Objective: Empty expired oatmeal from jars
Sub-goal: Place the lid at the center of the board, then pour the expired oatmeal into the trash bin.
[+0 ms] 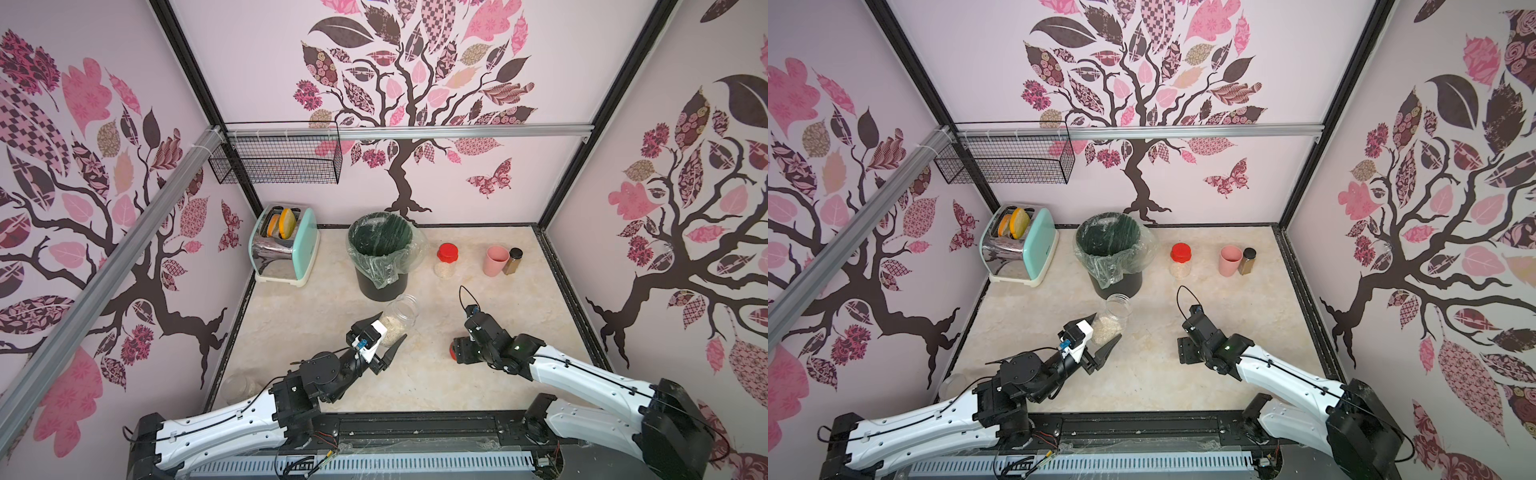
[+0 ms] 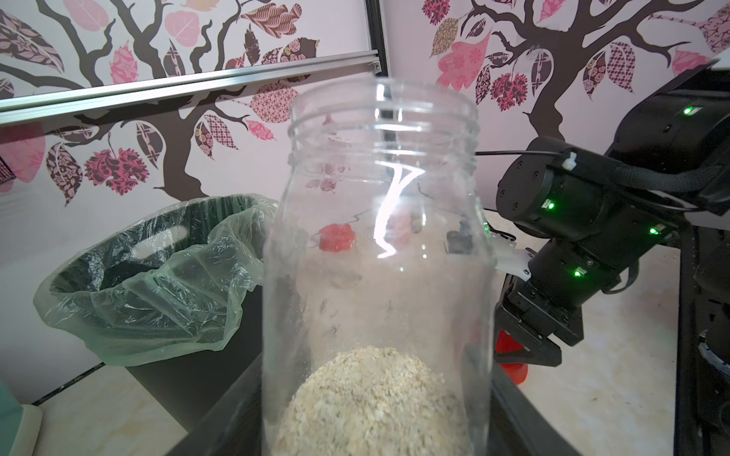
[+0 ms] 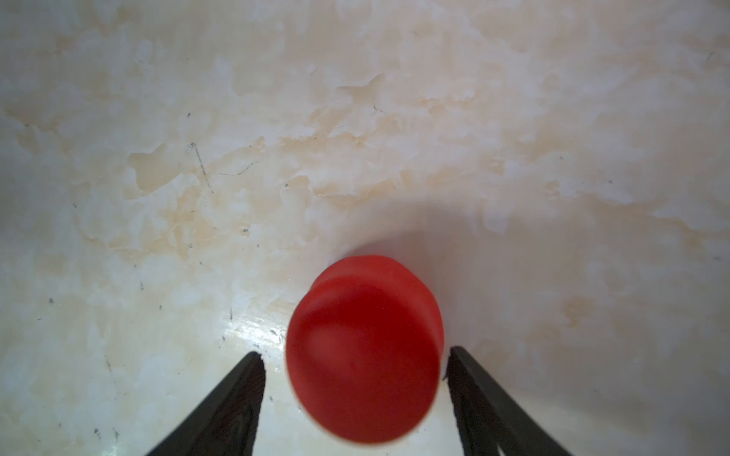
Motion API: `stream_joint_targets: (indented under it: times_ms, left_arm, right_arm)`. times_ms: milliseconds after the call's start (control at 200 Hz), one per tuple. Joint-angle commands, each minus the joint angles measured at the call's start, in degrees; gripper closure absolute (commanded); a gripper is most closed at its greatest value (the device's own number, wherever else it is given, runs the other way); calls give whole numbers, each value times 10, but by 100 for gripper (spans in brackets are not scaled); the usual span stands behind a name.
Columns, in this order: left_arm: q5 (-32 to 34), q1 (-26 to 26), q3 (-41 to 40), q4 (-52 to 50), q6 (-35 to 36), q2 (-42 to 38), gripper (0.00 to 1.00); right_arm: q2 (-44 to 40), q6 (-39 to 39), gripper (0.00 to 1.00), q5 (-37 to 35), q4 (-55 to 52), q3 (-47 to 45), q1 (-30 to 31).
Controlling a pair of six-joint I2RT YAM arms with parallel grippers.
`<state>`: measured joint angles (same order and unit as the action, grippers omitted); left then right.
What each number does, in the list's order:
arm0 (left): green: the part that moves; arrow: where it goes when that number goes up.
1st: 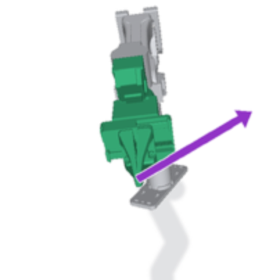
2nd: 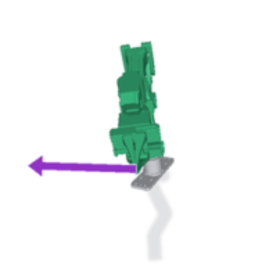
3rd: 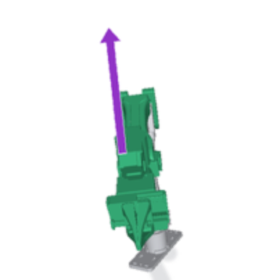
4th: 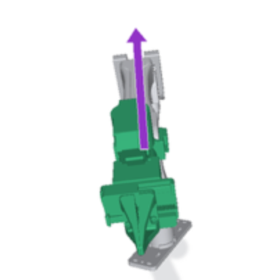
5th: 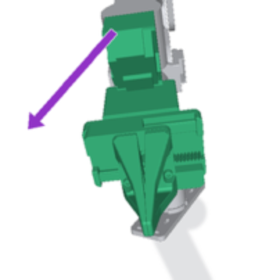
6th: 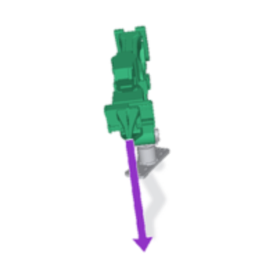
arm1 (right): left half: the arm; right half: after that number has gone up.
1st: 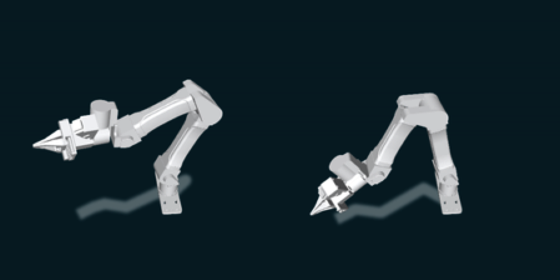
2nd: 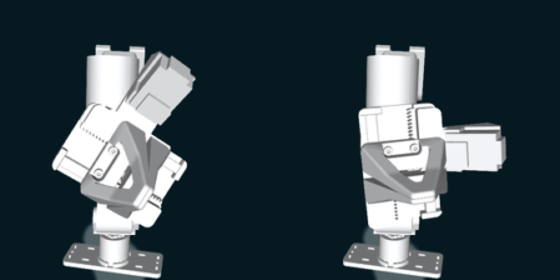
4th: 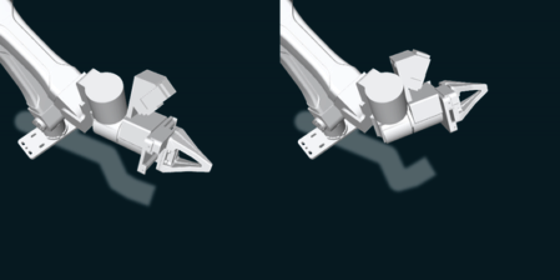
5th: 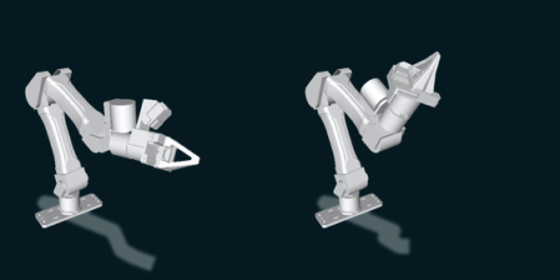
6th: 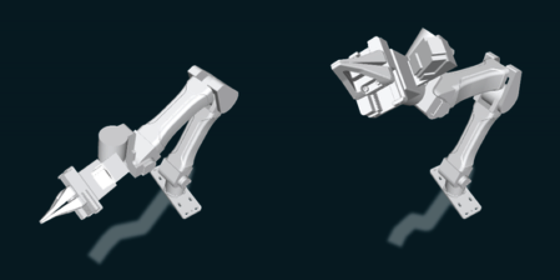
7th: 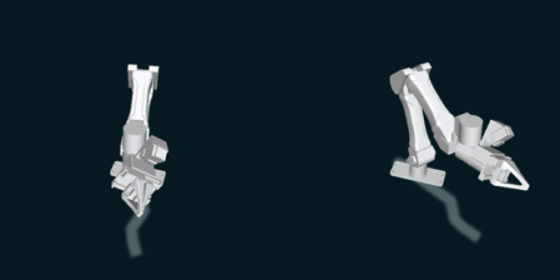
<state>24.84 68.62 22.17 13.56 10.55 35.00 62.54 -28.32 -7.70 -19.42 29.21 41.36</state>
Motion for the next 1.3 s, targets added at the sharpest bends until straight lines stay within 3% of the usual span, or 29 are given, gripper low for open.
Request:
stream_joint_targets:
  times_ms: [0, 235, 460, 580, 745, 885, 990, 1295]
  left_arm:
    - [1, -2, 17, 12, -10, 2, 38]
    - [-1, -2, 20, 7, -19, 12, 38]
    - [-9, -2, 56, -38, -46, 32, 38]
    - [-30, -10, 85, -86, -61, 47, 37]
    - [-134, -76, 130, -143, -107, 57, 37]
    - [-169, -83, 162, -172, -92, 71, 37]
    - [-201, -83, 186, -196, -84, 85, 37]
    - [-249, -83, 192, -190, -78, 82, 37]
  right_arm:
    - [14, -8, 21, 3, 47, -13, -11]
    - [10, 5, 10, 28, 40, -10, -17]
    - [-100, 59, 6, 84, -26, 63, -17]
    - [-180, 97, 4, 161, -5, 81, -17]
    - [-241, 146, 4, 268, 14, 121, -17]
    - [-282, 136, 3, 384, 141, 108, -17]
    - [-273, 114, 0, 426, 225, 115, -17]
    - [-183, 118, 0, 457, 307, 147, 8]
